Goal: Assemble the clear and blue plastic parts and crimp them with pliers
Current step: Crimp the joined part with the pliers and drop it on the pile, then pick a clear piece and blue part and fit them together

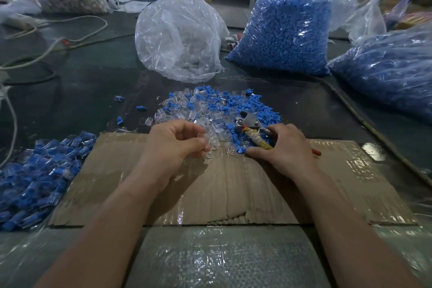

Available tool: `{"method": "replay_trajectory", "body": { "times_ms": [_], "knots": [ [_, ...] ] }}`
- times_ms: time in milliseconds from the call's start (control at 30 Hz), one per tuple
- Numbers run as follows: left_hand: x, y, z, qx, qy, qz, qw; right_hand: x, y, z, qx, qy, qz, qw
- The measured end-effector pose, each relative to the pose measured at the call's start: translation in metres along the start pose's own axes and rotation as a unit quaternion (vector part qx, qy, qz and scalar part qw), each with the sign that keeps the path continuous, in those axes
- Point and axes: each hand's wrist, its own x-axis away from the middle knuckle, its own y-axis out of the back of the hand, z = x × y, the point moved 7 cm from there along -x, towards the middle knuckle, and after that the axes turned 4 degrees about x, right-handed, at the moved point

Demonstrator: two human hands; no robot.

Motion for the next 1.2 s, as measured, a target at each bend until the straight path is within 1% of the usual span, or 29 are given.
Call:
{"method": "replay_trajectory", "body": {
  "times_ms": [267, 300, 333, 400, 433, 467, 500, 567, 600, 700, 867, 967, 1133, 1200],
  "knots": [
    [0.002, -0.007, 0.006, 0.056, 0.035, 0.023, 0.998, 0.001, -0.006, -0.001, -0.011, 0.009, 0.054, 0.998],
    [0.003, -0.008, 0.007, 0.059, 0.039, 0.025, 0.997, 0.002, -0.003, -0.001, -0.021, 0.012, 0.045, 0.999],
    [0.003, -0.01, 0.008, 0.06, 0.044, 0.027, 0.997, 0.004, 0.004, 0.001, -0.034, 0.024, 0.015, 0.999],
    [0.004, -0.014, 0.009, 0.06, 0.055, 0.032, 0.996, 0.011, 0.025, 0.011, -0.061, 0.093, -0.089, 0.99],
    [0.004, -0.015, 0.01, 0.058, 0.059, 0.036, 0.996, 0.017, 0.032, 0.02, -0.063, 0.138, -0.124, 0.98],
    [0.005, -0.017, 0.01, 0.056, 0.061, 0.039, 0.996, 0.021, 0.034, 0.029, -0.055, 0.177, -0.133, 0.974],
    [0.005, -0.018, 0.01, 0.055, 0.063, 0.041, 0.996, 0.024, 0.031, 0.038, -0.035, 0.205, -0.118, 0.971],
    [0.005, -0.019, 0.01, 0.054, 0.066, 0.04, 0.996, 0.026, 0.017, 0.049, 0.019, 0.228, -0.059, 0.972],
    [0.005, -0.019, 0.011, 0.054, 0.067, 0.039, 0.995, 0.025, 0.011, 0.05, 0.041, 0.227, -0.039, 0.972],
    [0.005, -0.019, 0.011, 0.056, 0.07, 0.039, 0.995, 0.023, 0.005, 0.048, 0.073, 0.218, -0.019, 0.973],
    [0.005, -0.022, 0.01, 0.063, 0.066, 0.042, 0.995, 0.022, 0.001, 0.052, 0.091, 0.197, -0.012, 0.976],
    [0.006, -0.023, 0.01, 0.068, 0.065, 0.045, 0.995, 0.025, 0.0, 0.054, 0.095, 0.205, -0.013, 0.974],
    [0.005, -0.022, 0.012, 0.079, 0.074, 0.038, 0.993, 0.027, 0.0, 0.055, 0.071, 0.206, -0.01, 0.976],
    [0.004, -0.021, 0.012, 0.084, 0.072, 0.033, 0.993, 0.027, 0.005, 0.052, 0.028, 0.183, -0.012, 0.983]
  ]
}}
